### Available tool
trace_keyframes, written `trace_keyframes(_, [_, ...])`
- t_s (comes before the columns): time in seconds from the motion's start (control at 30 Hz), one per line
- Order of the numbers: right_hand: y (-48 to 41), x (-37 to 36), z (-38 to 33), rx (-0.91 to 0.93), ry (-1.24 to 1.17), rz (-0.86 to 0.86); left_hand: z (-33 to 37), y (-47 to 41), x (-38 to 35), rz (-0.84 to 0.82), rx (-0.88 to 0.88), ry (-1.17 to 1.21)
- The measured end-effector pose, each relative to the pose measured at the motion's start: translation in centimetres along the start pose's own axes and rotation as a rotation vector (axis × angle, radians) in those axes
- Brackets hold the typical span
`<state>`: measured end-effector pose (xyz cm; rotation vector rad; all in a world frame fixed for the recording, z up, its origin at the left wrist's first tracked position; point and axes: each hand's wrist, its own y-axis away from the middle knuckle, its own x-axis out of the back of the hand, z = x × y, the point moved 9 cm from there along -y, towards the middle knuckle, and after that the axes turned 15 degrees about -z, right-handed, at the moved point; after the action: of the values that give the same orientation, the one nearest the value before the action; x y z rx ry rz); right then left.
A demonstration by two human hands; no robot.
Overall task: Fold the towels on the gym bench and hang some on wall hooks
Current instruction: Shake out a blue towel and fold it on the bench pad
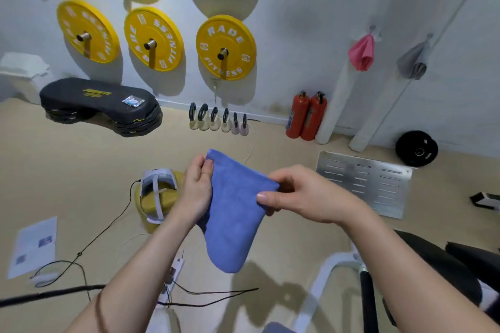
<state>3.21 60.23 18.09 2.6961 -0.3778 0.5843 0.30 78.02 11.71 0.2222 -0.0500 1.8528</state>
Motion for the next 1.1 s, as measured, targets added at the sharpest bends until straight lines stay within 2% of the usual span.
trace_keyframes(0.07, [-1.1,0.7,0.2,0.041,-0.165,0.042,2.7,-0.9,2.6,0.044,-0.117,-0.177])
trace_keyframes(0.13, [-1.9,1.7,0.6,0.048,-0.233,0.1,5.5,-2.5,3.7,0.003,-0.203,-0.326])
trace_keyframes(0.27, [-3.2,5.9,0.8,0.019,-0.091,0.329,7.8,-6.6,2.7,-0.155,-0.198,-0.512])
trace_keyframes(0.33, [-3.4,8.4,-0.7,0.061,0.005,0.414,7.8,-8.4,1.9,-0.185,-0.167,-0.464])
trace_keyframes(0.43, [-4.3,12.0,-2.1,0.124,0.069,0.42,8.1,-11.3,0.3,-0.212,-0.153,-0.364])
trace_keyframes(0.6, [-6.2,21.1,1.9,0.215,-0.188,0.528,9.5,-18.6,-2.9,-0.237,-0.158,-0.202])
trace_keyframes(0.77, [-8.1,31.3,5.9,0.256,-0.198,0.44,11.5,-29.6,-8.7,-0.294,-0.185,-0.151])
trace_keyframes(0.93, [-8.7,40.6,8.7,0.168,-0.125,0.339,12.5,-39.0,-14.2,-0.36,-0.147,-0.145])
trace_keyframes(1.1, [-9.9,48.6,12.4,0.085,-0.107,0.416,15.1,-46.7,-18.5,-0.45,-0.154,-0.224])
